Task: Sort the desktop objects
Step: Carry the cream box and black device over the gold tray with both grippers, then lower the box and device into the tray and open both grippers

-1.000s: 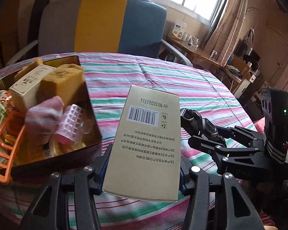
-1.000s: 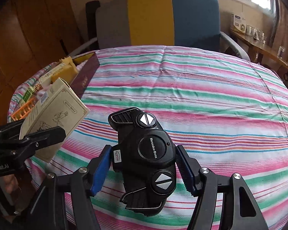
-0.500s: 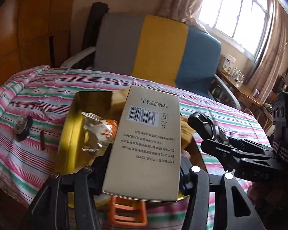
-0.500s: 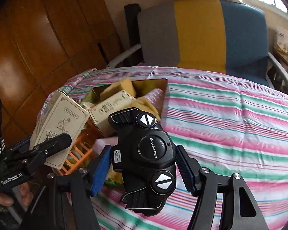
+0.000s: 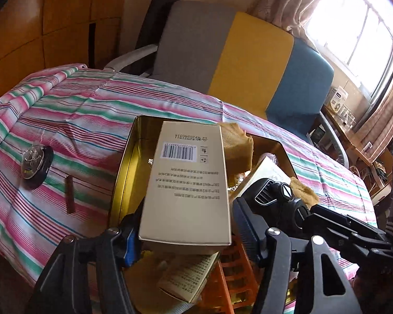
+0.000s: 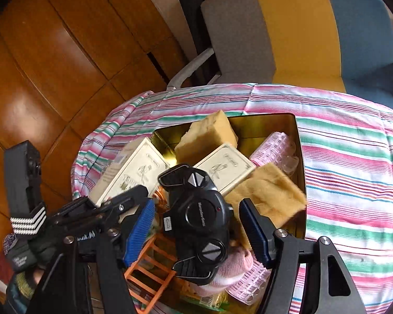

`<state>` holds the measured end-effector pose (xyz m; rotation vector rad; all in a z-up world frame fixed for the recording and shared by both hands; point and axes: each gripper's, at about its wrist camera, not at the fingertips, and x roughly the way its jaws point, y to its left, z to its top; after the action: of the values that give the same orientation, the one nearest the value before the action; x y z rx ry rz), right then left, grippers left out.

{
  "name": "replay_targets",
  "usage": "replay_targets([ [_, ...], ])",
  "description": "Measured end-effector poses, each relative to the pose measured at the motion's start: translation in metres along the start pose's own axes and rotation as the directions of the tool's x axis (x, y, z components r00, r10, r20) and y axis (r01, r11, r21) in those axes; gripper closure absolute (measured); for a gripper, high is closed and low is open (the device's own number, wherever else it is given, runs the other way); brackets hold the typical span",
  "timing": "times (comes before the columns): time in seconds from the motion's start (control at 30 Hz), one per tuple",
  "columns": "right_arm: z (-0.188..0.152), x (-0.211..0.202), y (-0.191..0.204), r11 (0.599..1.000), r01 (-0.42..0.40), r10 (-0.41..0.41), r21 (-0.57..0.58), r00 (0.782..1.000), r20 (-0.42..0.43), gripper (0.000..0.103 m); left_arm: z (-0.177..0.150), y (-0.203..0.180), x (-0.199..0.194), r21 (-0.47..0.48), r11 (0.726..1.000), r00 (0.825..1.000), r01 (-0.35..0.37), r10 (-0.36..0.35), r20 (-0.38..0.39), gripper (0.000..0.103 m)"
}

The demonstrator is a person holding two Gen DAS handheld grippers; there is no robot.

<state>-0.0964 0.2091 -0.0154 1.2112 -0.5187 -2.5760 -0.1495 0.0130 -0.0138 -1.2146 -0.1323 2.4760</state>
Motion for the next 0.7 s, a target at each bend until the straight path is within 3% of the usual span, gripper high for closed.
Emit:
replay_targets([
  [0.3,-0.022,-0.018,0.004,0.998,0.041,-0.039,-0.055,0.999,0.034,0.034,-0.004,0.018,-0.022,-0.046,0.996,0.993,-0.082,0.086,0.080,0.039],
  [0.57,-0.036,-0.034,0.017,0.993,0.040,-0.034,-0.107,0.998,0.056,0.034,-0.024,0.034,-0.025,-0.009,0.988,0.986,-0.151,0.151,0.065,0.039],
  [0.7,-0.042,-0.037,0.017,0.994,0.040,-0.034,-0.099,0.998,0.057,0.034,-0.035,0.046,-0.029,-0.007,0.990,0.988,-0.139,0.140,0.062,0.039],
])
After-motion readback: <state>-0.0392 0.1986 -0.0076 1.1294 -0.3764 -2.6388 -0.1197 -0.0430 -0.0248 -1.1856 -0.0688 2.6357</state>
